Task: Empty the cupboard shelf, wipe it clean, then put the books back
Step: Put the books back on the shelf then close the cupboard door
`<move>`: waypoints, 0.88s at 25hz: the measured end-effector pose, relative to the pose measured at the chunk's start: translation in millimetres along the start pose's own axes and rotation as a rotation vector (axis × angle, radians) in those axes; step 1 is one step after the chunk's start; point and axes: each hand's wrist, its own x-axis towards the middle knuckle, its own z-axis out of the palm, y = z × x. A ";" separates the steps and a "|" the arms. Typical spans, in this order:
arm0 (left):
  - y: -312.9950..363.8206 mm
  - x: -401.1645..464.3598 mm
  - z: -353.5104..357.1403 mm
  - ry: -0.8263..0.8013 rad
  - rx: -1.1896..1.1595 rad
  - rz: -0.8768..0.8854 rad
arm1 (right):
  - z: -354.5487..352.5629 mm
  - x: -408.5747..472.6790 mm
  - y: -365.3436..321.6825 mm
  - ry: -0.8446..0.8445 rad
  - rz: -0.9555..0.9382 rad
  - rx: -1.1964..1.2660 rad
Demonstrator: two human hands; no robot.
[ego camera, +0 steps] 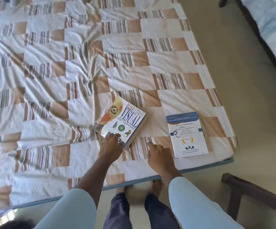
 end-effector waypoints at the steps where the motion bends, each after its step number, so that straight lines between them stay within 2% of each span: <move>1: -7.1 14.9 2.5 -0.009 0.005 -0.025 | 10.2 7.2 1.3 -0.007 0.008 0.017; 7: -62.9 110.8 12.5 -0.030 0.030 -0.131 | 67.2 55.0 -14.5 -0.041 0.128 0.170; 11: -87.3 140.8 14.9 0.026 0.022 -0.162 | 93.7 81.6 -39.0 -0.059 0.220 0.289; 15: -108.1 161.9 6.4 -0.070 -0.119 -0.212 | 114.3 99.7 -53.2 -0.062 0.341 0.469; 19: -98.7 157.7 3.8 -0.032 0.149 -0.193 | 121.2 119.0 -58.0 0.017 0.589 0.827; 22: -75.3 143.4 13.2 0.017 0.026 -0.224 | 120.7 123.5 -62.4 0.096 0.696 0.914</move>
